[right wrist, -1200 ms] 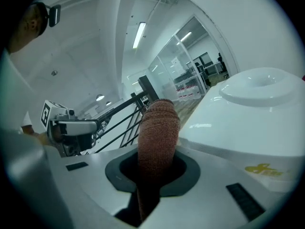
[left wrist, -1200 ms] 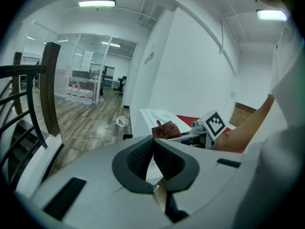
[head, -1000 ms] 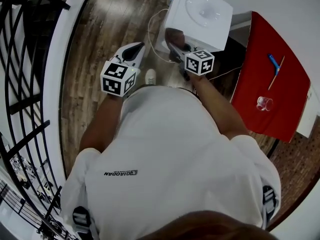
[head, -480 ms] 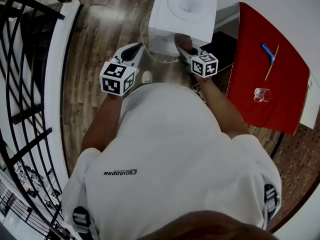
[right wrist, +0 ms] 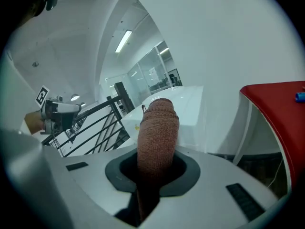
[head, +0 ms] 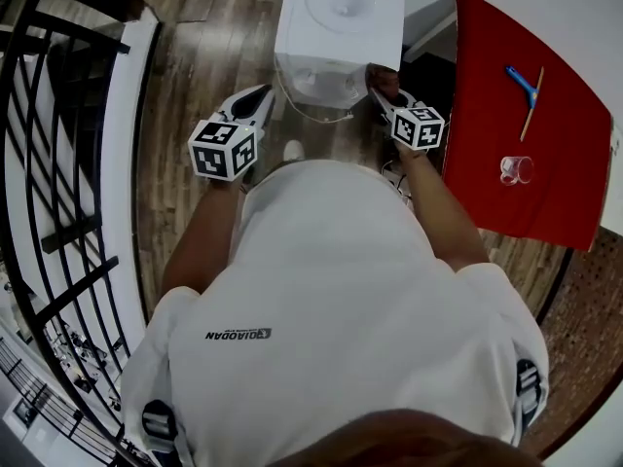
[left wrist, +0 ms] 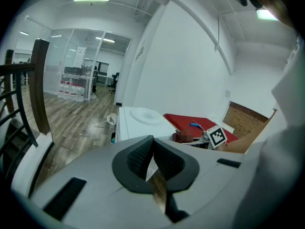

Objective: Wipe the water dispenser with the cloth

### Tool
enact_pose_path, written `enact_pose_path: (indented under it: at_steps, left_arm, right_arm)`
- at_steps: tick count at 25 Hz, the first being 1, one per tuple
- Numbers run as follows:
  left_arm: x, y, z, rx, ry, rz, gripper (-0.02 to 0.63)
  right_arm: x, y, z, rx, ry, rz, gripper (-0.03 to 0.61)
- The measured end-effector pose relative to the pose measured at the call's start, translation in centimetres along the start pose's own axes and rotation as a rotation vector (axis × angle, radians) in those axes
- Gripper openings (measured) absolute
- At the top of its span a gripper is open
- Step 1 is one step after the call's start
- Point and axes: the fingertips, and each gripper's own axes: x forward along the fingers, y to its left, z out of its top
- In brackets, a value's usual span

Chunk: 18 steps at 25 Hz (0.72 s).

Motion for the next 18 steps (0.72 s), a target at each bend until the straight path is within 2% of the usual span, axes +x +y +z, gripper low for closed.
enact_pose_path:
  at_steps: [7, 13, 18]
  left_arm:
    - [-1.5, -2.1, -0.3, 0.02, 0.022, 0.035, -0.008]
    - [-3.1, -4.6, -0.8, 0.005, 0.022, 0.074, -0.008]
    - [-5.9, -5.6, -1.5, -0.003, 0.009, 0.138, -0.008]
  right_arm:
    - [-3.4, -3.4, -0.6, 0.067, -0.029, -0.067, 0.063]
    - [-5.3, -5.5, -1.4, 0.126, -0.026, -0.095, 0.063]
    - [-6.0, -5.9, -1.4, 0.166, -0.02, -0.09, 0.063]
